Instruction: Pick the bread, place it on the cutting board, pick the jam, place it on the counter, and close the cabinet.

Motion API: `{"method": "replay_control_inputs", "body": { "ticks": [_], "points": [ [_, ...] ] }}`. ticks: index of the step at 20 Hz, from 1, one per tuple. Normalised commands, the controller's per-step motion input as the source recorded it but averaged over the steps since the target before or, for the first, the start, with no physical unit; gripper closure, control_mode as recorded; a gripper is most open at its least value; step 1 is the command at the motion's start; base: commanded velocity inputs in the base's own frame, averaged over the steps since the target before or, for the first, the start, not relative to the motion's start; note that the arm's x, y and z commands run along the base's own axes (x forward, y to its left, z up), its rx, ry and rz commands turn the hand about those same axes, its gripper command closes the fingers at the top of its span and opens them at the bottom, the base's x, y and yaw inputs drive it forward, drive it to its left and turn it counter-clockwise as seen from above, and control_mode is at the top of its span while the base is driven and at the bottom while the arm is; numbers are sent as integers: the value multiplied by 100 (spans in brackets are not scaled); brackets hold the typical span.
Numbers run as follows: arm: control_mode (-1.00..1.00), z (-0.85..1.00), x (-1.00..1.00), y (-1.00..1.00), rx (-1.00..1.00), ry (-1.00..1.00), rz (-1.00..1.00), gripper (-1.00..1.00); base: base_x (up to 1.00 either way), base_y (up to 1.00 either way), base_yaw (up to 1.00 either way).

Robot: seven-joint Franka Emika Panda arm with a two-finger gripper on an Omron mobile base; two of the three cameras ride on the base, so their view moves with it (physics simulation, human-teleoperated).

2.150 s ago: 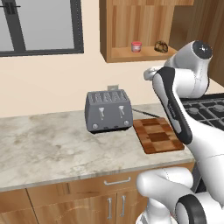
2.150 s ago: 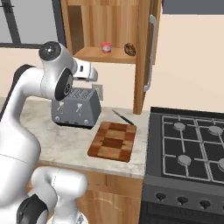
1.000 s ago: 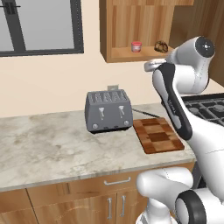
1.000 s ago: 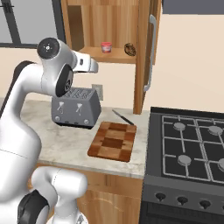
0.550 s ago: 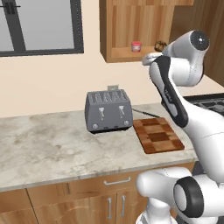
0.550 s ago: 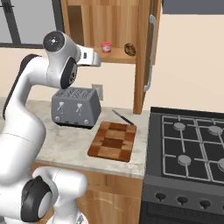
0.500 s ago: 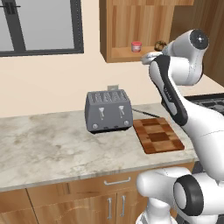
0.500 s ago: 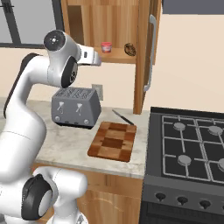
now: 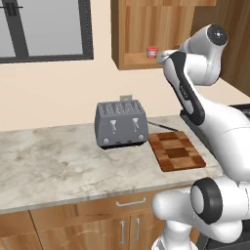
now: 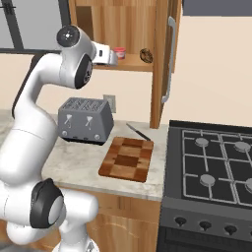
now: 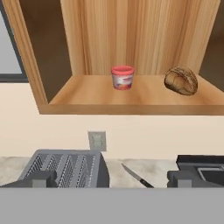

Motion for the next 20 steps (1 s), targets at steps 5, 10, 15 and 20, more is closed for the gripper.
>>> {"method": "replay_control_inputs", "body": {
  "ticks": [5, 10, 15, 20],
  "points": [
    [-100, 1, 30, 0, 0, 0, 0, -100, 0, 0, 0],
    [-100, 0, 27, 0, 0, 0, 0, -100, 0, 0, 0],
    [-100, 0, 31, 0, 0, 0, 0, -100, 0, 0, 0],
    [-100, 0, 31, -1, 0, 0, 0, -100, 0, 0, 0]
  ]
}}
